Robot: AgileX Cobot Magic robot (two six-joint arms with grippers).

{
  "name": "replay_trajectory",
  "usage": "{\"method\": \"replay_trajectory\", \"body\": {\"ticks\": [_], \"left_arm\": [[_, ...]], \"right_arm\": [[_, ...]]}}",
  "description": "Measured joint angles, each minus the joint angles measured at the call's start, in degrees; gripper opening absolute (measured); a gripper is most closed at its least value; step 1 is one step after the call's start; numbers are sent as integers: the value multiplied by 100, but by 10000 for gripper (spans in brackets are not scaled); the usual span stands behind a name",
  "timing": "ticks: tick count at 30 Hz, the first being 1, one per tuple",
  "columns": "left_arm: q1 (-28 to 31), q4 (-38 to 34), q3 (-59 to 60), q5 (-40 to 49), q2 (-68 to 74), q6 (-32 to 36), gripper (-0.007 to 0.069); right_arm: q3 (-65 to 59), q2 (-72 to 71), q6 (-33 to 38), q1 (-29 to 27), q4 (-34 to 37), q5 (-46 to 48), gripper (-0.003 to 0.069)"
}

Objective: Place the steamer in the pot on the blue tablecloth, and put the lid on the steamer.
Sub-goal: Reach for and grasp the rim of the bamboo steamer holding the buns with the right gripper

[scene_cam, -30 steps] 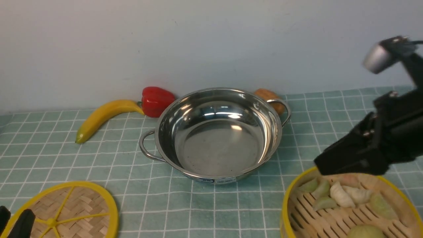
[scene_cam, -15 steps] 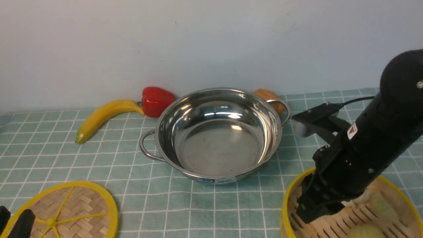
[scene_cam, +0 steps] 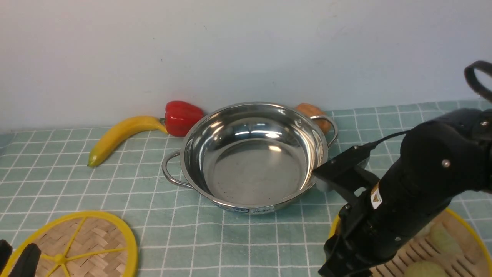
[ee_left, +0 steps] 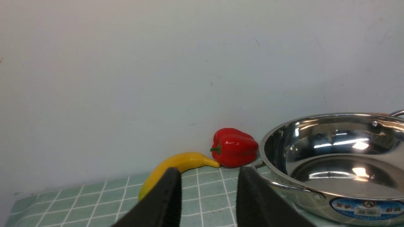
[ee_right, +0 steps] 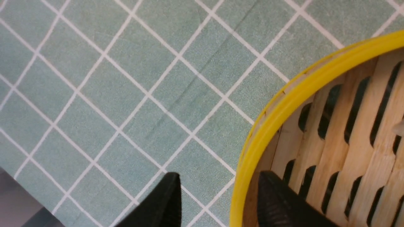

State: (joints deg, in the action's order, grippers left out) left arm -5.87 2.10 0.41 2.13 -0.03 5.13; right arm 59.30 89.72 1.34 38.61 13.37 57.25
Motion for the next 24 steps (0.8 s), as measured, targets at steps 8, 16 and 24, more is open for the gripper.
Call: {"method": "replay_trajectory", "body": {"ticks": [8, 16, 24], "left_arm": [[0, 0, 0, 0, 0, 0, 243], [0, 0, 0, 0, 0, 0, 243], [0, 0, 0, 0, 0, 0, 243]], "right_arm": [[-36, 639, -439, 15, -413, -1, 342], [-36, 1093, -530, 15, -314, -64, 342], [-36, 1195, -721, 23, -357, 165, 63]]}}
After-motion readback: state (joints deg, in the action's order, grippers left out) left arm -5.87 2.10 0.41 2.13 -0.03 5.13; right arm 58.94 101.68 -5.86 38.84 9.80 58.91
